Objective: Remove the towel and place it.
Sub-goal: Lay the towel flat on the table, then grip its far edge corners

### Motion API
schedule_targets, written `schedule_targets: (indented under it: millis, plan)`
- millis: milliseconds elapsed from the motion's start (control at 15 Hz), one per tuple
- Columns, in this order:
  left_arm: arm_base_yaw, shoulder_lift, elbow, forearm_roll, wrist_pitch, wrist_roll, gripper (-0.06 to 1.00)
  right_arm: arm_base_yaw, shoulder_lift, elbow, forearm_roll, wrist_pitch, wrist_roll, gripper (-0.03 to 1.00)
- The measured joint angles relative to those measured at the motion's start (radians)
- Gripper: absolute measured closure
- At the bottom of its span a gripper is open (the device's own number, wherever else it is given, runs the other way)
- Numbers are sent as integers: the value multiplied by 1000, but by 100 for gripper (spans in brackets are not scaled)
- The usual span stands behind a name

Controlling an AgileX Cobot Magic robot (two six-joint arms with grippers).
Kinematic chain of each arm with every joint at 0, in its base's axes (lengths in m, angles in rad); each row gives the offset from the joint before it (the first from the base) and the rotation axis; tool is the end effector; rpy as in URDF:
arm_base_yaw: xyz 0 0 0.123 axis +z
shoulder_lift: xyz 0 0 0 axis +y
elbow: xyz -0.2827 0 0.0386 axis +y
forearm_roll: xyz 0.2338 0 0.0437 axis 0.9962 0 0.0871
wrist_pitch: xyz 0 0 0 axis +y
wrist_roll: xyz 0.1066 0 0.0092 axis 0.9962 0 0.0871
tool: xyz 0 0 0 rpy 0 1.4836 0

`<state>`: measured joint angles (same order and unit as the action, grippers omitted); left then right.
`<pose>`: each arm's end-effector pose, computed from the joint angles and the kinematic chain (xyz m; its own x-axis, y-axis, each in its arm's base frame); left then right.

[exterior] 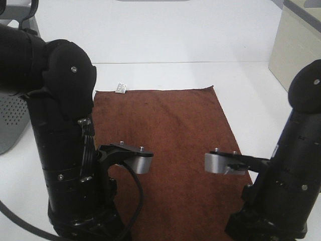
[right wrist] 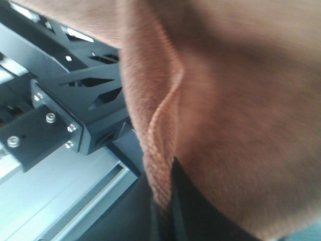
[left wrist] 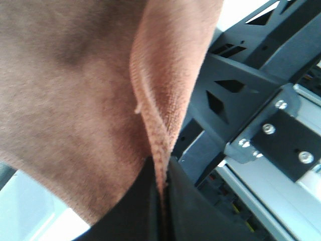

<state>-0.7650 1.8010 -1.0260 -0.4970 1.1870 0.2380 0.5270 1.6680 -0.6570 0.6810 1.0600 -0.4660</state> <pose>0.1657 -0.2247 0.1643 -0.6768 0.6966 0.2381 0.5659 0.6992 -0.4368 0.1438 0.1517 0.1403 -0.7978 -0.5500 0.2468 -0.3527 0.7578 0.5489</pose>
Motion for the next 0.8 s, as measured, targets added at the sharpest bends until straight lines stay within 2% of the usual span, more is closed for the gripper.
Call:
schedule_targets:
  millis: [67,333,533,800]
  plan:
    - [0,0,-1,-11,0,0,94,24,10,0,9,-9,7,96]
    - [-65,8,-1,-18,-25,7,94,29,16,0,11,-33,26,96]
    - [-73,10,-1,-24,-45,1,94,29,16,0,-61,-40,80,96]
    - [-73,10,-1,-66,-55,-2,87,29,16,0,-96,-40,111,85]
